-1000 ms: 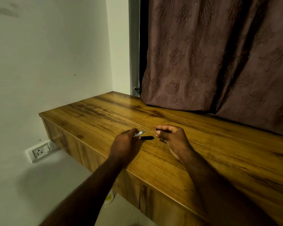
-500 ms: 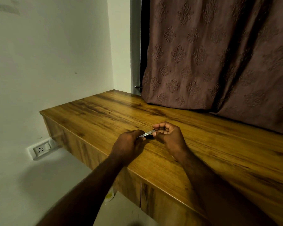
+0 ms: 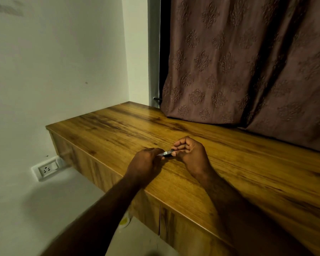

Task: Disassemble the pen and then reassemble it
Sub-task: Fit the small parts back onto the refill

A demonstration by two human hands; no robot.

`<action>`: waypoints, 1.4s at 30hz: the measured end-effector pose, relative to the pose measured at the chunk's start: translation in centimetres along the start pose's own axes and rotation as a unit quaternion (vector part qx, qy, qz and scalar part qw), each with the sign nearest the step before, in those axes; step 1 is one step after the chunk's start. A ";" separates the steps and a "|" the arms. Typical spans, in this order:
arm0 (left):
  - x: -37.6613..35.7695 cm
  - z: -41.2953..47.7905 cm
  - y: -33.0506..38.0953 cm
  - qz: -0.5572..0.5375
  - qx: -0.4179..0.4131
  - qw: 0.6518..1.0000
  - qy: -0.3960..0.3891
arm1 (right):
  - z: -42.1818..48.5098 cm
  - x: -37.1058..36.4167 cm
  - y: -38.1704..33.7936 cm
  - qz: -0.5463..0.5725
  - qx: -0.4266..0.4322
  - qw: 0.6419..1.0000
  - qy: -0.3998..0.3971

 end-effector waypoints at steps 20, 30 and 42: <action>1.2 0.2 0.6 0.038 0.019 0.999 0.007 | -0.2 -0.6 0.7 -0.084 0.030 0.993 0.079; 0.4 6.0 -9.3 0.108 0.152 0.972 -0.144 | 0.7 -1.2 0.9 -0.144 0.064 0.986 0.055; -1.9 5.0 -12.8 -0.108 0.286 0.944 -0.123 | 1.0 -1.1 1.1 -0.132 0.063 0.988 0.054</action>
Point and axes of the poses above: each hand's wrist, its own z-axis towards the middle knuckle, its own x-axis out of the back of the hand, y = z × x, the point moved 7 cm from there along z, towards the middle knuckle, and after that the axes turned 4 degrees about z, right-handed, at the moved point
